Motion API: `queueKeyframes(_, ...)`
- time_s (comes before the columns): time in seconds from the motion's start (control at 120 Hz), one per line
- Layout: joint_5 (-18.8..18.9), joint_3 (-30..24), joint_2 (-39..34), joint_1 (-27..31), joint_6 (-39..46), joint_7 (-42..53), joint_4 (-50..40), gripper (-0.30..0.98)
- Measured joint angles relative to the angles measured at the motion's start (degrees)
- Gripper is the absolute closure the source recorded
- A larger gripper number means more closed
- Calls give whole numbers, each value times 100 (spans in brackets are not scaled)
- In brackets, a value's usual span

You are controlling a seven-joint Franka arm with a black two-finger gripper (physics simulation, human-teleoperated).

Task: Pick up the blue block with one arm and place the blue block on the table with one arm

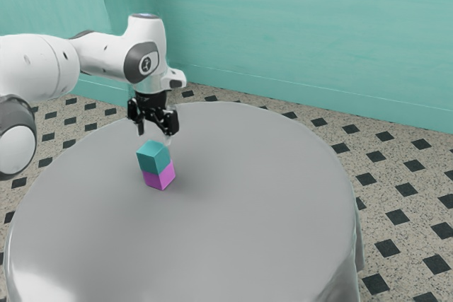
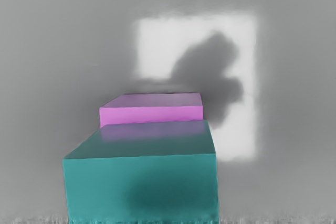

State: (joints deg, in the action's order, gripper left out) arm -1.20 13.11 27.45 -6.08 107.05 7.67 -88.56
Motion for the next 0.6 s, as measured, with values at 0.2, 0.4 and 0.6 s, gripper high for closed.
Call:
queueKeyframes(0.2, -54, 60, 57, 23, 103, 27, -165, 0)
queueKeyframes(0.4, -66, 68, 277, 43, 187, 47, -84, 0)
queueKeyframes(0.6, -75, 62, 435, 57, 310, 60, -76, 0)
